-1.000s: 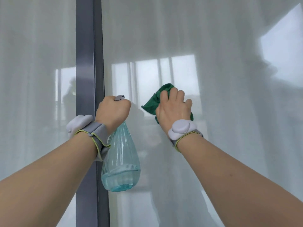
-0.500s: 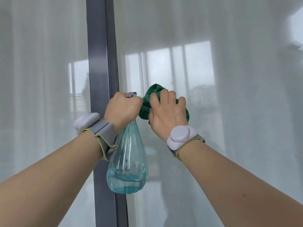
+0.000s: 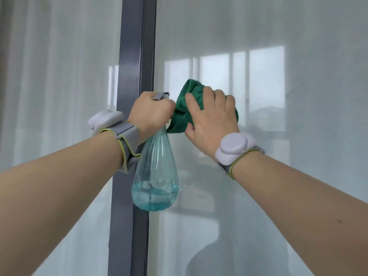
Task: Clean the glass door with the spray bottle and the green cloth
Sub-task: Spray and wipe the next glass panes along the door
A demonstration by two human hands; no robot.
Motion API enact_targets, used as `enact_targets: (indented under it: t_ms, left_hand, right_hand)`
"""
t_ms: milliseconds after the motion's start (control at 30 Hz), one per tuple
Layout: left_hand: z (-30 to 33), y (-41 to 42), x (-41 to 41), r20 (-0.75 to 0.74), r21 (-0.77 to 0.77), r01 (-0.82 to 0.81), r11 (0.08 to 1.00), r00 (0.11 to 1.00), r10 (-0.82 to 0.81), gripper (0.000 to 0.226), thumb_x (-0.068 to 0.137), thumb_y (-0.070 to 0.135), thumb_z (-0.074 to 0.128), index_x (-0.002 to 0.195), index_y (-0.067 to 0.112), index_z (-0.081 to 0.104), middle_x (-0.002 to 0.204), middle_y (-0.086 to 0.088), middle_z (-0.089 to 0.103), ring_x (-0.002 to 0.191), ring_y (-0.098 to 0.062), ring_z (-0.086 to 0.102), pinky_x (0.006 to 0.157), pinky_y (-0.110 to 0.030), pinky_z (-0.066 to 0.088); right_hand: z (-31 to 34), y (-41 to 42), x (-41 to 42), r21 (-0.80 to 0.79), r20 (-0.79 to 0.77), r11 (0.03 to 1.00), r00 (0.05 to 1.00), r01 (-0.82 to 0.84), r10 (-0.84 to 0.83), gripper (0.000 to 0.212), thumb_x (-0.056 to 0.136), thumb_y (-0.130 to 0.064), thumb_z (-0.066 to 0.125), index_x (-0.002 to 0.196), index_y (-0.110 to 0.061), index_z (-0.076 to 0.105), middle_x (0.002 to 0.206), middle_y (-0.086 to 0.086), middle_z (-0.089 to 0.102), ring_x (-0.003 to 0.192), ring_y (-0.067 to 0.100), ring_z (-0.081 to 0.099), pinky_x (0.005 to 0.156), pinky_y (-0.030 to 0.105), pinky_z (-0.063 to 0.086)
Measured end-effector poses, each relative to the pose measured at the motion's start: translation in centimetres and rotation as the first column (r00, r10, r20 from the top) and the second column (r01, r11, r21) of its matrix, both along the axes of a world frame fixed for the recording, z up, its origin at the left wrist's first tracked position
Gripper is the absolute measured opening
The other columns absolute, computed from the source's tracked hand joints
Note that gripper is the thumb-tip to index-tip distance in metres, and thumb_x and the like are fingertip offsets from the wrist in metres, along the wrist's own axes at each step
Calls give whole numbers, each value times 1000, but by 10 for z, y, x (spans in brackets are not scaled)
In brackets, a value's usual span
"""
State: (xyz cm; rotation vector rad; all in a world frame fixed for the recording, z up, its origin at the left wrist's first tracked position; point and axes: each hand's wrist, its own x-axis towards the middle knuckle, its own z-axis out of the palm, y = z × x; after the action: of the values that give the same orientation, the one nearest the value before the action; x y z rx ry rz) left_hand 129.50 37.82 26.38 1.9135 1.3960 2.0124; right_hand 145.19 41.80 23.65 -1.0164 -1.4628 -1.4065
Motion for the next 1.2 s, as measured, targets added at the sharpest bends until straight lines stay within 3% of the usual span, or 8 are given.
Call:
enact_targets:
  t_ms: [100, 367, 433, 567, 700, 867, 933, 1200]
  left_hand:
    - [-14, 1, 4, 30, -1, -13, 1000, 999, 13, 33, 63, 23, 51, 78, -7, 49, 73, -11, 51, 71, -18, 42, 67, -39, 32]
    - [-54, -21, -6, 66, -10, 34, 999, 997, -33, 28, 64, 24, 49, 78, 2, 57, 78, -9, 56, 72, -19, 45, 66, -39, 38]
    - [-67, -23, -11, 92, -42, 67, 997, 994, -63, 36, 62, 25, 49, 83, -3, 60, 80, -11, 58, 72, -20, 47, 66, -39, 41]
    - [-97, -30, -13, 89, -113, 144, 983, 987, -135, 26, 64, 24, 50, 84, 15, 62, 80, -9, 59, 72, -20, 48, 68, -38, 41]
    - [-116, -37, -12, 100, -118, 216, 969, 974, -205, 24, 65, 23, 51, 84, 17, 63, 79, -5, 57, 73, -19, 47, 69, -38, 42]
    - [-125, -36, -8, 83, -149, 225, 963, 973, -214, 25, 64, 25, 52, 82, 11, 62, 78, -7, 56, 73, -19, 47, 69, -38, 43]
    - [-127, -37, -5, 71, -157, 221, 963, 975, -212, 26, 64, 24, 52, 80, 6, 61, 77, -9, 55, 72, -19, 47, 67, -38, 42]
    - [-136, -42, 8, -1, -201, 205, 958, 978, -209, 10, 61, 19, 50, 69, 17, 45, 70, -7, 44, 68, -19, 37, 63, -39, 33]
  right_hand:
    - [-5, -3, -2, 10, -37, 1000, 999, -2, 2, 53, 71, -26, 56, 123, -20, 50, 110, 14, 51, 91, 34, 46, 76, 43, 30]
    - [-47, -20, 6, -62, -23, 998, 1000, 20, -22, 52, 63, -18, 64, 114, -17, 57, 97, 12, 54, 74, 30, 46, 64, 36, 28]
    - [-71, -26, 10, -103, 30, 995, 999, 15, -12, 52, 62, -19, 67, 114, -15, 59, 95, 12, 55, 73, 31, 48, 63, 36, 31]
    - [-105, -34, 16, -220, 217, 975, 976, 25, 24, 52, 61, -22, 69, 112, -15, 60, 98, 11, 57, 75, 32, 51, 64, 37, 38]
    - [-128, -50, 16, -241, 332, 970, 939, -10, 92, 48, 66, -27, 59, 113, -17, 59, 102, 10, 58, 79, 32, 52, 65, 38, 38]
    - [-150, -57, 17, -281, 561, 959, 815, 23, 145, 46, 72, -27, 49, 117, -21, 55, 106, 6, 57, 83, 29, 51, 65, 38, 37]
    - [-152, -60, 18, -293, 597, 955, 787, 33, 156, 46, 72, -28, 46, 118, -22, 54, 107, 5, 57, 83, 29, 51, 66, 38, 37]
    - [-162, -66, 19, -289, 639, 957, 746, 8, 187, 45, 70, -26, 55, 114, -22, 53, 110, 5, 58, 83, 28, 51, 68, 37, 38]
